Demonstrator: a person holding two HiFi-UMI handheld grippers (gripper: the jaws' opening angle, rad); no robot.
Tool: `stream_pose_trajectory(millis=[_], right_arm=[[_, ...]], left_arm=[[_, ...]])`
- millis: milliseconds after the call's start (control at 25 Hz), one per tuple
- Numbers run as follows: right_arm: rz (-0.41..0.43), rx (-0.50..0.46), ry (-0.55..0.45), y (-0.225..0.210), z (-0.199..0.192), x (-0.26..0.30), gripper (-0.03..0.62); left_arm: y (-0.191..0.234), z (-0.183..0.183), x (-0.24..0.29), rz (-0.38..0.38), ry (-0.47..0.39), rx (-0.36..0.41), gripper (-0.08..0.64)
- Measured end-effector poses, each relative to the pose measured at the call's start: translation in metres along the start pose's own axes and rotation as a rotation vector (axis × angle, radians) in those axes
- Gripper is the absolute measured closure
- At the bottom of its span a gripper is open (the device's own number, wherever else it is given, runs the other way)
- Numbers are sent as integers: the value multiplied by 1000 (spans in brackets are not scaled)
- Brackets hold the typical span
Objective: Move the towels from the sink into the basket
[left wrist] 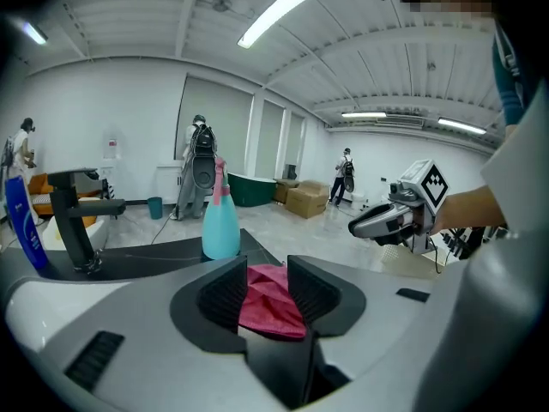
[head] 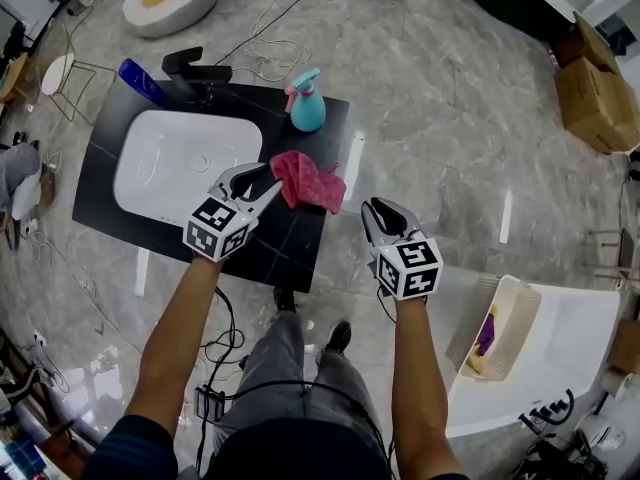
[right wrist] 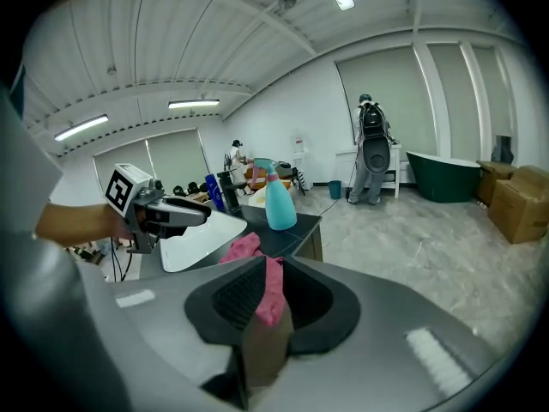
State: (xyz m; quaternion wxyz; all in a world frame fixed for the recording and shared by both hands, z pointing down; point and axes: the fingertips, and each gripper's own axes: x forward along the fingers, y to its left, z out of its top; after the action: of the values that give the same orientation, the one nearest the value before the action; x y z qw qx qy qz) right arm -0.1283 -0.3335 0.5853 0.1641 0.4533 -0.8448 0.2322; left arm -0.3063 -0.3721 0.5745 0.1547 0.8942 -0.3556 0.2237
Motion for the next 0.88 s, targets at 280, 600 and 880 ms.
stream_pose_trajectory(millis=[280, 600, 880], right_arm=[[34, 41, 47, 3, -36, 29, 478], [100, 80, 79, 8, -68, 54, 431], [133, 71, 111, 16, -84, 73, 430]], left_arm=[[13, -24, 26, -22, 45, -13, 383], [21, -43, 54, -42, 87, -2, 359], [25, -54, 68, -63, 112, 4, 375]])
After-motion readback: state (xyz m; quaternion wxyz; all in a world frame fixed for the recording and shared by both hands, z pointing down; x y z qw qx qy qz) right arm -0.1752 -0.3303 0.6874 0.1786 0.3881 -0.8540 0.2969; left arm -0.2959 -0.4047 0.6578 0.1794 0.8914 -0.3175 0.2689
